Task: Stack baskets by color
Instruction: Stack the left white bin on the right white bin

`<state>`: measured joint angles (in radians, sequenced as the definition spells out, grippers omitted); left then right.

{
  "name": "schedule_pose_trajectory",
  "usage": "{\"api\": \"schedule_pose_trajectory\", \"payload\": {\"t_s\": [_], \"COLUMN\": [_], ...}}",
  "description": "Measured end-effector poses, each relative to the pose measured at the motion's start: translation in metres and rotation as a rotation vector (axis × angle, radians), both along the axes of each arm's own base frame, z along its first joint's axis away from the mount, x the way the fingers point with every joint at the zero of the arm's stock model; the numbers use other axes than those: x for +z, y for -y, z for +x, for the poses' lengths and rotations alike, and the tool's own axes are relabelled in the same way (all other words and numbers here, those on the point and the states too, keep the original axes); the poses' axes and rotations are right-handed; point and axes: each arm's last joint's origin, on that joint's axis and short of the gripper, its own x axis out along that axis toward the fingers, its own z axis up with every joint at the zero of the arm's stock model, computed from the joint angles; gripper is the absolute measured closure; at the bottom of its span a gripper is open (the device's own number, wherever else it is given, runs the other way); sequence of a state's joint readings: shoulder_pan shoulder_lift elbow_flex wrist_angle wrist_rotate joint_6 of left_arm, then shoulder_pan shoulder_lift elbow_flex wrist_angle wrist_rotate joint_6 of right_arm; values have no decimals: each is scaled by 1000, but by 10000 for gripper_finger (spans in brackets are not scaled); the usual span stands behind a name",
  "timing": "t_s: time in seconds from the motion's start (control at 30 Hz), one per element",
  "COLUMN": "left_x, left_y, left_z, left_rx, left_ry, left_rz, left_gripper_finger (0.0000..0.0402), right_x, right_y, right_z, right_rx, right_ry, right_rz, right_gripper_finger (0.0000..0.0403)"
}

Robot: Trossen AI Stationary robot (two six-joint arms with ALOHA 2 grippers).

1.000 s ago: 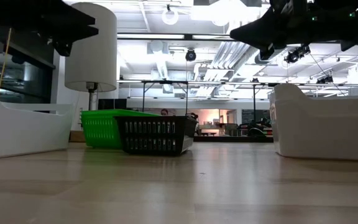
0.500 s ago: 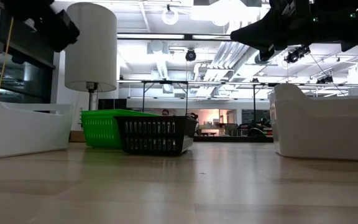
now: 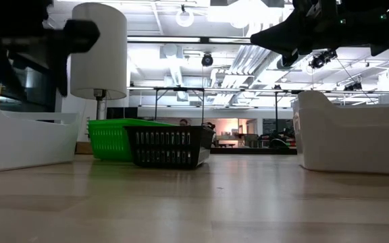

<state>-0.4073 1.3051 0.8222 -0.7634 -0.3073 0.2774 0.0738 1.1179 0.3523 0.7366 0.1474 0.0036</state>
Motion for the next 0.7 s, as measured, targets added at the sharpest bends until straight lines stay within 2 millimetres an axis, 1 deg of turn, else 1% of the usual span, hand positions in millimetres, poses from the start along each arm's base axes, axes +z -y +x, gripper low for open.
{"api": "schedule_pose_trajectory", "payload": {"t_s": [0.13, 0.33, 0.5, 0.6, 0.7], "left_x": [-15, -35, -49, -54, -58], "left_y": [-1, -4, -8, -10, -12], "left_z": [7, 17, 23, 25, 26], "left_rx": [-40, -121, -143, -140, -138], "left_ry": [-130, -224, -287, -311, -330], "left_rz": [67, 128, 176, 183, 188], "left_gripper_finger": [207, 207, 210, 229, 269], "right_x": [0, 0, -1, -1, -1], "right_y": [0, 0, 0, 0, 0], "right_z": [0, 0, 0, 0, 0], "right_rx": [0, 1, 1, 2, 2], "right_ry": [-1, -5, -13, -15, -15], "right_rz": [0, 0, -1, -1, -1], "right_gripper_finger": [401, 401, 401, 401, 401]}}
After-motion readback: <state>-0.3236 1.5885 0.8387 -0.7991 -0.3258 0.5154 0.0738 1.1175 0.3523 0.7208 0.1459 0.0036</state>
